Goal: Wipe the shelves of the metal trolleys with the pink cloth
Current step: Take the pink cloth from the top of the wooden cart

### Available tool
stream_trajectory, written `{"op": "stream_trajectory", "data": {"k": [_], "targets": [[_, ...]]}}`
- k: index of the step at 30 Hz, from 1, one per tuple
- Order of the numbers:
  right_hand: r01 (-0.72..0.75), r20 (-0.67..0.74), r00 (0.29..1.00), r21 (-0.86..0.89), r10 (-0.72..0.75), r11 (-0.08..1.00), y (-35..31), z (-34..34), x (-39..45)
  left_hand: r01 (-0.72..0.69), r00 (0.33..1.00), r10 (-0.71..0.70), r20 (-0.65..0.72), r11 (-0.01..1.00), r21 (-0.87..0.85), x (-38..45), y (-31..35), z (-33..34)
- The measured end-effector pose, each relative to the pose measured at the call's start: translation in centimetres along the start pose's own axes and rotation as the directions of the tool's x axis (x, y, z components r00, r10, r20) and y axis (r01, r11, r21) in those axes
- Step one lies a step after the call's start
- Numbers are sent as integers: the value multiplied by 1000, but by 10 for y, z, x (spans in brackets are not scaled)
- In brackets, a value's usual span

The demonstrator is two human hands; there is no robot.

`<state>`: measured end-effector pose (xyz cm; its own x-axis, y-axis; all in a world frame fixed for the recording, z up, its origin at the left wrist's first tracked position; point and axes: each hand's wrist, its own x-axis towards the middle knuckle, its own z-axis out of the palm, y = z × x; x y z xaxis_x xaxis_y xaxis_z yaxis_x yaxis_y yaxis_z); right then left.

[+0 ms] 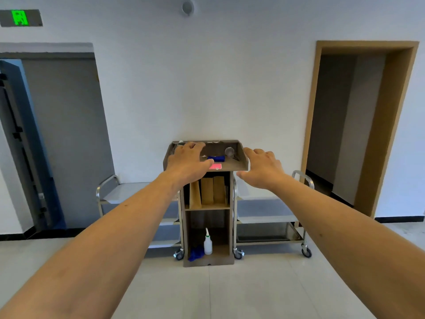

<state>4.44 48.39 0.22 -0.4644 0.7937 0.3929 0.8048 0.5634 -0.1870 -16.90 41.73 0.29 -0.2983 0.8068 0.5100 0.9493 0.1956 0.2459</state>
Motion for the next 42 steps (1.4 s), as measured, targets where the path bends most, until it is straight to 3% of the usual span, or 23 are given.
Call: {"op": "stream_trajectory", "data": {"k": [8, 17, 31, 42], "targets": [[-43, -15, 999, -2, 43, 999, -31, 52, 113, -40, 999, 40, 14, 999, -4, 109, -70, 32], [-52, 17, 999, 4, 52, 999, -21, 116, 213, -13, 999, 14, 41, 1000, -20, 187, -120, 102], [19, -34, 999, 32, -18, 999, 62, 170, 407, 38, 999, -38, -4, 999, 3, 359, -101, 184], [4, 1, 1000, 85, -4, 996, 117, 227, 523, 42, 998, -44, 38, 998, 53, 471, -104, 257]]}}
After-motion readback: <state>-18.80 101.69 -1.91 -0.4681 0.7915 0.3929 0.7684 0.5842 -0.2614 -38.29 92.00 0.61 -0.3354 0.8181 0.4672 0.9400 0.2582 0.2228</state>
